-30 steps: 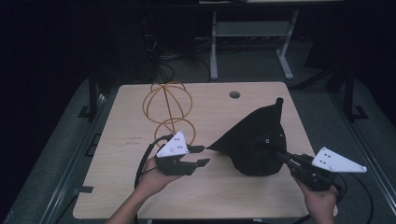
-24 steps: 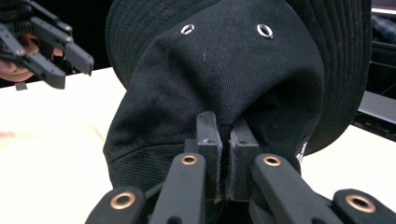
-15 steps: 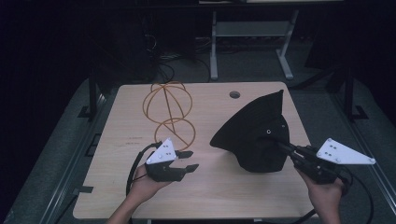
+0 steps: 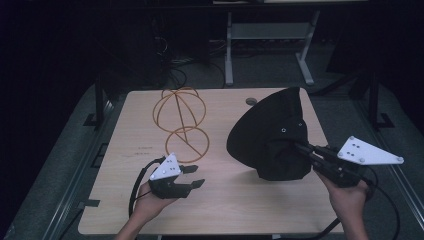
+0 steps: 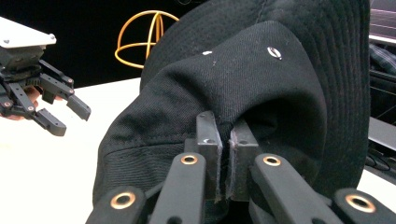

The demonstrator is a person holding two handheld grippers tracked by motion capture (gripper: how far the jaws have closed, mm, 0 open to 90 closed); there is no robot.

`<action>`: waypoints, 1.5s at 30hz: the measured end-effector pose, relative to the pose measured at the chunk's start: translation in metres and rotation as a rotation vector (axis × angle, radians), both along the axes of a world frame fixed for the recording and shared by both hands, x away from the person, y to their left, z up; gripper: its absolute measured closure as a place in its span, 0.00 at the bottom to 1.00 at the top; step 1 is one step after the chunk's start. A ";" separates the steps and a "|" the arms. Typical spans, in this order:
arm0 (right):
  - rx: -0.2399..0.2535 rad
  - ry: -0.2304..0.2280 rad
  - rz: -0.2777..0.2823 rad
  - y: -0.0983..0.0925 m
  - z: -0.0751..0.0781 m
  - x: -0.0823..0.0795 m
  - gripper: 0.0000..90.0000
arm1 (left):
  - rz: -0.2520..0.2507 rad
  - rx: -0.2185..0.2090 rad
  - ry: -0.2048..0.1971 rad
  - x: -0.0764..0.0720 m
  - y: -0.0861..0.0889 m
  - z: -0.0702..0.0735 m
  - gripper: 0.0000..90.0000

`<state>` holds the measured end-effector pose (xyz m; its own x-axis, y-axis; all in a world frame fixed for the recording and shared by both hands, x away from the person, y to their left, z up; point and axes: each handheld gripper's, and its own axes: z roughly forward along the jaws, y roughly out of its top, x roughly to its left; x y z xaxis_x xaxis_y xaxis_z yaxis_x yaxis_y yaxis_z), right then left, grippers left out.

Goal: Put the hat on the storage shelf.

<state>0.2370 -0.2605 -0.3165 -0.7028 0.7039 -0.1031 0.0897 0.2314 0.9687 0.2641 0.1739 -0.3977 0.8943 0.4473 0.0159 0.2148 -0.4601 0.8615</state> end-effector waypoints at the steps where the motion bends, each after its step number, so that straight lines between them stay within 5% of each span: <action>1: 0.001 -0.002 0.003 0.001 0.001 0.001 0.95 | 0.000 0.000 0.000 0.000 0.000 0.000 0.55; 15: 0.041 -0.009 0.023 0.003 0.016 0.014 0.95 | 0.007 -0.008 -0.002 0.002 0.005 -0.008 0.55; 45: 0.032 0.005 0.123 0.035 0.056 0.040 0.95 | 0.000 0.006 0.005 0.009 0.005 -0.019 0.45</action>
